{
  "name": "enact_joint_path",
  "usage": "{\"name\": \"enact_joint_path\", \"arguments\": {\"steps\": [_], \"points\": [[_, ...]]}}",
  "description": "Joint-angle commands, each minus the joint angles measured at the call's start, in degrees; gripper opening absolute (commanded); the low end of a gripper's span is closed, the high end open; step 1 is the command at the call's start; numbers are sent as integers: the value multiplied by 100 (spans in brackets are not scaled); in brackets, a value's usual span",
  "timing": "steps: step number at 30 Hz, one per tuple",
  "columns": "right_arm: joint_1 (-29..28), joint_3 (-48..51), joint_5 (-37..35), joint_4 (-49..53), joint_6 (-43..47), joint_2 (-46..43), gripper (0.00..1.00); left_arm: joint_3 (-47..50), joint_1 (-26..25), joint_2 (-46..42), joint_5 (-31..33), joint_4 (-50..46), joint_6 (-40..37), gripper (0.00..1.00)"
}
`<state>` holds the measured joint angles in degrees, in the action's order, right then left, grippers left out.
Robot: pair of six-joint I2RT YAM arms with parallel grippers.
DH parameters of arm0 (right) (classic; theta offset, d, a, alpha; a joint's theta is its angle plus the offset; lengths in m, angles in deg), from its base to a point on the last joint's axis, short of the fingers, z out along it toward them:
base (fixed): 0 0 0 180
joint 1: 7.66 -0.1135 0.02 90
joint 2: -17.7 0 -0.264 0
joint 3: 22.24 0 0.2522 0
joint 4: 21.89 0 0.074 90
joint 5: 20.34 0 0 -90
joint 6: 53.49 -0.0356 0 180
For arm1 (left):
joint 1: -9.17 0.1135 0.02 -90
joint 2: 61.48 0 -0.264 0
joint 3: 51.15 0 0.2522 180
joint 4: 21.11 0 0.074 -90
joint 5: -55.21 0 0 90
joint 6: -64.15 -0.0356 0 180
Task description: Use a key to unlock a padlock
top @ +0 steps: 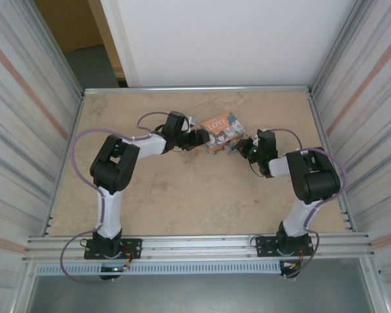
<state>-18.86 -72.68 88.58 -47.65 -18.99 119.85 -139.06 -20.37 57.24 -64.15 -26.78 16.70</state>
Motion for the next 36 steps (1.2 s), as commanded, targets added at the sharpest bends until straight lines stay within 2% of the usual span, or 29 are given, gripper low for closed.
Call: {"name": "enact_joint_path", "arguments": {"steps": [1,9,18,31,36], "points": [[77,154,-160,-137,-101,-246,2,405,6,169,246,-973,19,60],[222,302,-325,566,463,-842,2,505,141,-279,-81,-701,183,61],[395,375,-268,1390,1053,-1642,2,475,210,-751,-151,-716,109,62],[391,173,51,3039,1897,-2838,3,1076,229,-2172,600,-1071,-351,64],[353,32,237,3748,2234,-3199,3,1594,221,-2886,1111,-1174,-629,64]]}}
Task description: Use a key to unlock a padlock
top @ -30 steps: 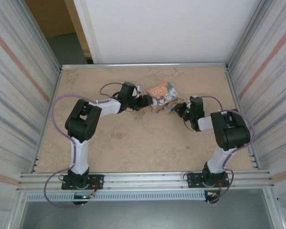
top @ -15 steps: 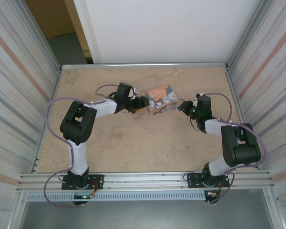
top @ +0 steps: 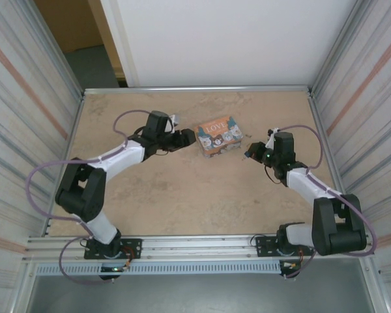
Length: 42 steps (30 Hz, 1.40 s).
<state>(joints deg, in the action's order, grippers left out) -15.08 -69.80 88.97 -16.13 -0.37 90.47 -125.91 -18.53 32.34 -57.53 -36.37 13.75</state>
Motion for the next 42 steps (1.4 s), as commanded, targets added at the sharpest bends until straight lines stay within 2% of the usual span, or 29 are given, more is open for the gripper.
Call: {"name": "enact_joint_path", "arguments": {"steps": [1,11,23,42], "points": [[-31,-282,228,733,434,-317,3,394,37,-524,567,-236,-377,65],[-272,-606,567,2160,1043,-802,3,1570,28,-2007,1494,-400,-677,67],[-865,-772,766,3322,1288,-1081,4,2176,62,-3172,2130,-417,-1003,72],[-1786,-724,1000,3592,1246,-222,4,2866,228,-4600,2673,-464,-1244,82]]}}
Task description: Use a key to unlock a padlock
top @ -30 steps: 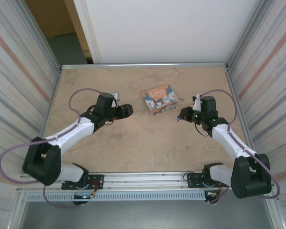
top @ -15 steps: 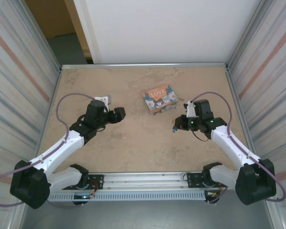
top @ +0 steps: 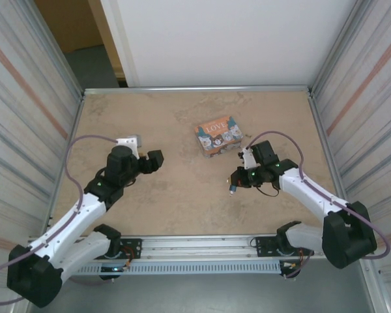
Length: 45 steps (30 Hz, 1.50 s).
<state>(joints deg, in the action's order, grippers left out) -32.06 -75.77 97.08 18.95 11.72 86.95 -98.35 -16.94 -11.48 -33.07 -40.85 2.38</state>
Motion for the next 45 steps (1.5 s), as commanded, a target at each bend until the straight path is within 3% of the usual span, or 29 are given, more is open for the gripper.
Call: {"name": "enact_joint_path", "arguments": {"steps": [1,16,45], "points": [[-127,-143,208,64,36,213,4,154,92,-289,248,-26,-99,83],[-328,-277,412,-280,67,1138,5,556,343,-893,404,-166,-35,87],[-346,-294,578,-747,152,2147,8,552,370,-790,375,-158,42,88]]}}
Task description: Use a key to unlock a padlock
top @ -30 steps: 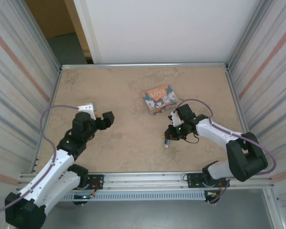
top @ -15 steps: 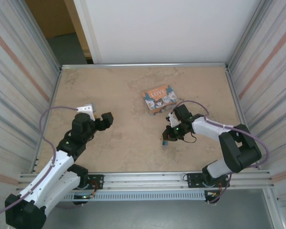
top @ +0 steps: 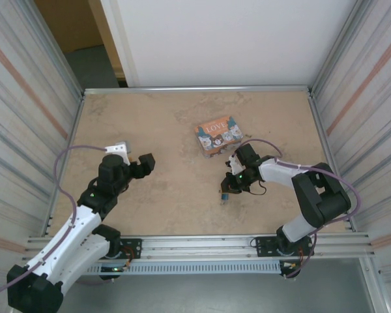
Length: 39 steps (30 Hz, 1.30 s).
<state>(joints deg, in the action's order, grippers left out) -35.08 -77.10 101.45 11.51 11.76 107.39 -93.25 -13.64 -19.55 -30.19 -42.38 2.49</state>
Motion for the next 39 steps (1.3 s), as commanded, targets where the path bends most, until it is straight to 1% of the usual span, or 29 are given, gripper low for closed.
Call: {"name": "enact_joint_path", "arguments": {"steps": [1,9,17,39], "points": [[-44,-169,147,1,155,122,8,39,40,22,85,-5,31,88],[-35,-257,85,110,238,258,12,25,39,41,93,-6,44,88],[-31,-302,23,182,295,335,20,12,48,78,93,0,36,88],[-11,-313,-90,325,363,47,21,-119,48,145,94,-40,42,88]]}}
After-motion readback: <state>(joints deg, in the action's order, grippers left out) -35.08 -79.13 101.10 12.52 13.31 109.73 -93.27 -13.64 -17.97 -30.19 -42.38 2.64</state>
